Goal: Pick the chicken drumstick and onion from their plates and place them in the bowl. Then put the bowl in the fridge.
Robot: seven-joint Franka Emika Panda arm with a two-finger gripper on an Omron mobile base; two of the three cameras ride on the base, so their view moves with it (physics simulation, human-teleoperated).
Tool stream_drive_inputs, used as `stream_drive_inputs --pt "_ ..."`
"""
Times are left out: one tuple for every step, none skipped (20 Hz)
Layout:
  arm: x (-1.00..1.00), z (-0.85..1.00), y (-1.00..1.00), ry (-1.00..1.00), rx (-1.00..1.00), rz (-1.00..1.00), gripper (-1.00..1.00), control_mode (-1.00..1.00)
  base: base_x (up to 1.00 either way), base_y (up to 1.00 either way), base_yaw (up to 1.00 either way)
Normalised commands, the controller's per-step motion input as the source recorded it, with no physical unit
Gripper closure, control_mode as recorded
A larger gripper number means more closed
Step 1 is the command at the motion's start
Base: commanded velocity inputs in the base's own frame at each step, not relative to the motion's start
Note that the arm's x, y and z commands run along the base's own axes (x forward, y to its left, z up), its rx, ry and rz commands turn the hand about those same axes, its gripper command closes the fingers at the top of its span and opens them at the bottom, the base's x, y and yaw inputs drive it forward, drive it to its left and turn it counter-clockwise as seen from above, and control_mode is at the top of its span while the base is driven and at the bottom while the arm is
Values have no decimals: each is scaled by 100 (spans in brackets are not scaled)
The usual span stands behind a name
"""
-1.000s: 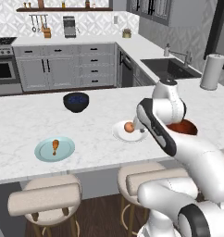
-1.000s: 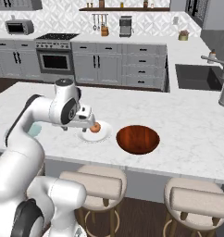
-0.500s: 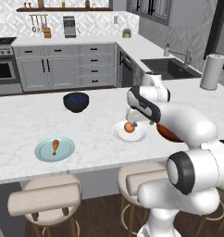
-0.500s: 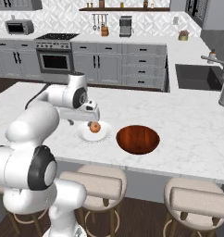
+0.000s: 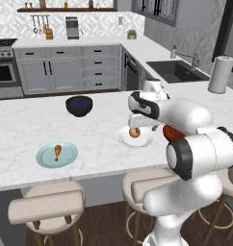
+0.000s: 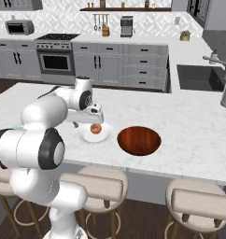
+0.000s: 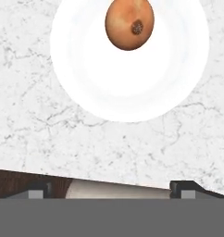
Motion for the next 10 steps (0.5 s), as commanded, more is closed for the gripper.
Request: stream_drive_inputs --pt "50 -33 0 0 0 0 -100 -100 0 0 0" --pt "56 -30 0 0 0 0 -100 -100 0 0 0" --pt "61 -29 0 0 0 0 -100 -100 0 0 0" --pt "66 -26 0 0 0 0 -100 -100 0 0 0" --pt "60 -16 0 0 0 0 -100 -100 0 0 0" --pt "51 -16 0 0 0 0 -100 -100 0 0 0" --pt "52 -23 0 0 0 0 -100 -100 0 0 0" --pt "54 -25 0 0 0 0 -100 -100 0 0 0" --pt "56 -31 0 0 0 0 -100 -100 0 0 0" --pt "61 -39 0 0 0 0 -100 -100 0 0 0"
